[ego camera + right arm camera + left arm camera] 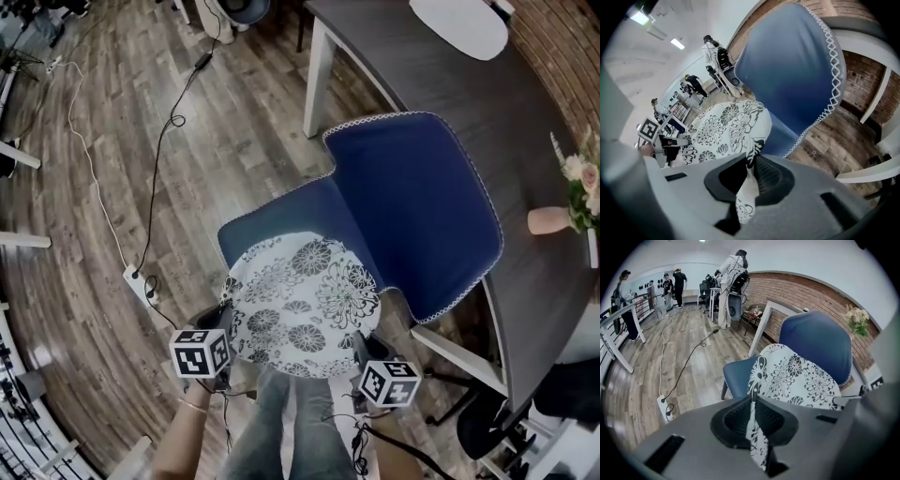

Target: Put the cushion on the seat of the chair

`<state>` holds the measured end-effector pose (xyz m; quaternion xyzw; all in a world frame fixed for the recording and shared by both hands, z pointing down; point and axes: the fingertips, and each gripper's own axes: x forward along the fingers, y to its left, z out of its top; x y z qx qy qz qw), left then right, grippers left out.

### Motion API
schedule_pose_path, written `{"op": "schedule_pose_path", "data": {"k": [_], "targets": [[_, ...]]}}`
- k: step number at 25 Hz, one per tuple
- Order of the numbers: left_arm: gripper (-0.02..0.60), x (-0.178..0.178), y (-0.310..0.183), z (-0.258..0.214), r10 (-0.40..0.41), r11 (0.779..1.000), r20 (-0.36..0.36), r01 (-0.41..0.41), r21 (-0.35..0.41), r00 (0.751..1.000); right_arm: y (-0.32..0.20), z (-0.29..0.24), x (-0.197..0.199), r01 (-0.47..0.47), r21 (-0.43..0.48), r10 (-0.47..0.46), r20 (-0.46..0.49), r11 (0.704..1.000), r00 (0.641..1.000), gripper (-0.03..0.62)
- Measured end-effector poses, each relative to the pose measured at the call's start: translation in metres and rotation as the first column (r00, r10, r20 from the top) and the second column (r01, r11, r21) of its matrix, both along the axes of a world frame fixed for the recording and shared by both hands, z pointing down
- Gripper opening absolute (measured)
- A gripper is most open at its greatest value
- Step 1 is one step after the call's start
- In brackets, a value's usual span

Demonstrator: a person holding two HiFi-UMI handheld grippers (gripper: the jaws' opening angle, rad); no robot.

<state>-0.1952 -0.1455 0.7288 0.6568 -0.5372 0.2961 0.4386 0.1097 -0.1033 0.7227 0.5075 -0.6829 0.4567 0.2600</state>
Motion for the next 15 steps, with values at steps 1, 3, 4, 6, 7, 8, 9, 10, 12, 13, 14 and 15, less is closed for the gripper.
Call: {"op": "schedule_pose_path", "data": {"k": [1,3,4,6,7,8,9,10,12,13,14,15], "targets": [[0.015,0.001,-0.005,0.002,0.005,1.000,-0.001,-0.005,0.003,1.000,-0.004,0.002,0.000,-0.004,0.003,0.004,0.002,1.000,1.000,0.032],[0.015,0.001,-0.016,0.005,0.016,1.000,0.000,-0.016,0.005,1.000,-0.011,0.006,-0.001,-0.014,0.009,0.014,0.005,1.000,1.000,0.032],[0.015,0.001,-0.022,0.007,0.021,1.000,0.001,-0.021,0.004,1.000,-0.014,0.007,-0.003,-0.020,0.011,0.020,0.008,1.000,1.000,0.032],[0.015,0.000,-0.032,0.011,0.030,1.000,0.002,-0.030,0.000,1.000,-0.020,0.009,-0.005,-0.031,0.018,0.031,0.012,0.999,0.999,0.032],[0.015,0.001,-0.037,0.014,0.035,0.999,0.002,-0.035,-0.001,0.999,-0.023,0.010,-0.006,-0.036,0.021,0.036,0.013,0.999,0.999,0.032],[0.015,0.001,-0.042,0.016,0.039,0.999,0.004,-0.039,-0.001,0.999,-0.025,0.011,-0.007,-0.042,0.024,0.042,0.014,0.999,0.999,0.032],[0.015,0.000,-0.046,0.017,0.044,0.999,0.007,-0.044,0.001,0.999,-0.027,0.012,-0.007,-0.048,0.026,0.048,0.015,0.999,0.999,0.032],[0.015,0.000,-0.051,0.017,0.049,0.999,0.012,-0.049,0.003,0.999,-0.028,0.013,-0.007,-0.055,0.026,0.054,0.017,0.998,0.998,0.032],[0.015,0.001,-0.061,0.019,0.058,0.998,0.020,-0.059,0.007,0.998,-0.032,0.017,-0.005,-0.067,0.023,0.067,0.024,0.997,0.997,0.032],[0.015,0.002,-0.066,0.021,0.063,0.998,0.024,-0.064,0.007,0.998,-0.034,0.021,-0.003,-0.073,0.020,0.073,0.028,0.997,0.997,0.032],[0.015,0.004,-0.072,0.023,0.069,0.998,0.028,-0.069,0.005,0.997,-0.037,0.025,0.000,-0.079,0.018,0.079,0.032,0.997,0.996,0.032],[0.015,0.005,-0.077,0.026,0.075,0.997,0.031,-0.075,0.002,0.997,-0.040,0.030,0.002,-0.086,0.017,0.085,0.037,0.996,0.996,0.032]]}}
